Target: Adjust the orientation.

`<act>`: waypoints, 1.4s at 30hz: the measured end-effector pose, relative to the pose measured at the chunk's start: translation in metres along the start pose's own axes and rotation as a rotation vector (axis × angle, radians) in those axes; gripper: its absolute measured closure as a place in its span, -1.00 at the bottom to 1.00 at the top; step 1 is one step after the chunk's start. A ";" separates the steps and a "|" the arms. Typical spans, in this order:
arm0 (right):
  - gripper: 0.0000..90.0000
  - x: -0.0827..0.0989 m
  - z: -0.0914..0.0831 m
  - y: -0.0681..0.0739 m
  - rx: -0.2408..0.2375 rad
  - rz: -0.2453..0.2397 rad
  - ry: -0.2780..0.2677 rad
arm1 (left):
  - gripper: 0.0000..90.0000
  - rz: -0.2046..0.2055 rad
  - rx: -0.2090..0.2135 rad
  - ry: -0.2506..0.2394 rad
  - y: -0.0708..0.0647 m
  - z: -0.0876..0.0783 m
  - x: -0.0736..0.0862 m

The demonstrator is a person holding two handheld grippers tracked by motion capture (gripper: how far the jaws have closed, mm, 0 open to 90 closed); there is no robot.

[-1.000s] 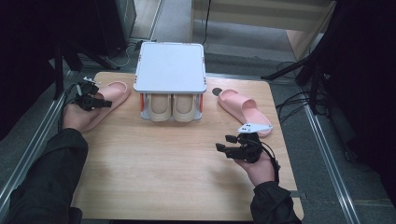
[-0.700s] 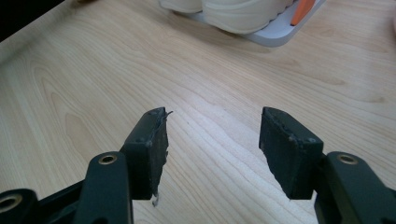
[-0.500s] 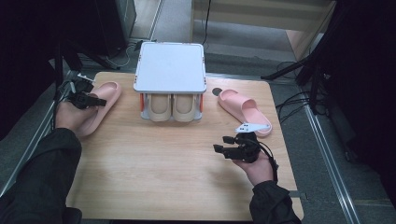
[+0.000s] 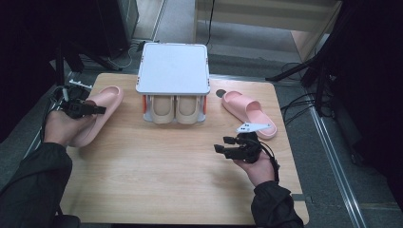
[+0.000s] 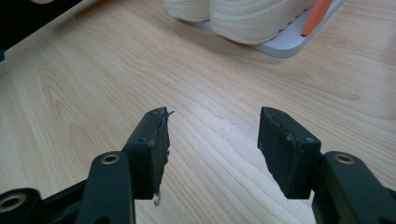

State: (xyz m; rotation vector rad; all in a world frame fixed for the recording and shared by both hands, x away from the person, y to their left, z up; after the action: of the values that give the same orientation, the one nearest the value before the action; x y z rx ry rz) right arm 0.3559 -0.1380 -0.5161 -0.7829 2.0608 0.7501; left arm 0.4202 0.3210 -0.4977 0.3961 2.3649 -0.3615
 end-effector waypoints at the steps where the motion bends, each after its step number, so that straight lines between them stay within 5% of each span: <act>1: -0.03 -0.001 0.002 0.001 -0.004 0.001 0.001 | 0.88 0.000 0.005 -0.007 -0.004 -0.003 0.001; 17: -0.03 -0.016 0.026 0.014 -0.047 -0.051 0.012 | 0.88 0.079 0.099 0.000 -0.083 -0.024 0.040; 26: -0.02 -0.019 0.032 0.020 -0.063 -0.075 0.014 | 0.88 0.149 0.197 0.011 -0.143 -0.012 0.052; 36: -0.01 -0.015 0.032 0.025 -0.066 -0.087 0.035 | 0.87 0.195 0.265 0.047 -0.188 0.008 0.059; 42: -0.01 -0.012 0.033 0.028 -0.069 -0.090 0.039 | 0.87 0.186 0.291 0.059 -0.204 0.023 0.060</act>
State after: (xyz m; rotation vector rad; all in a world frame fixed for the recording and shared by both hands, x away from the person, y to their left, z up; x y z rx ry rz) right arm 0.3561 -0.0932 -0.5165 -0.9296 2.0290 0.7640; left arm 0.3140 0.1369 -0.5249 0.7665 2.3125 -0.6152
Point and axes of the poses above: each handheld gripper's, and its own axes: z roughly forward along the jaws, x roughly out of its underside, y roughly to its left, the point moved 7 cm from there along z, roughly forward along the jaws, and after that the axes turned 7 degrees about -y, right-handed, at the moved point
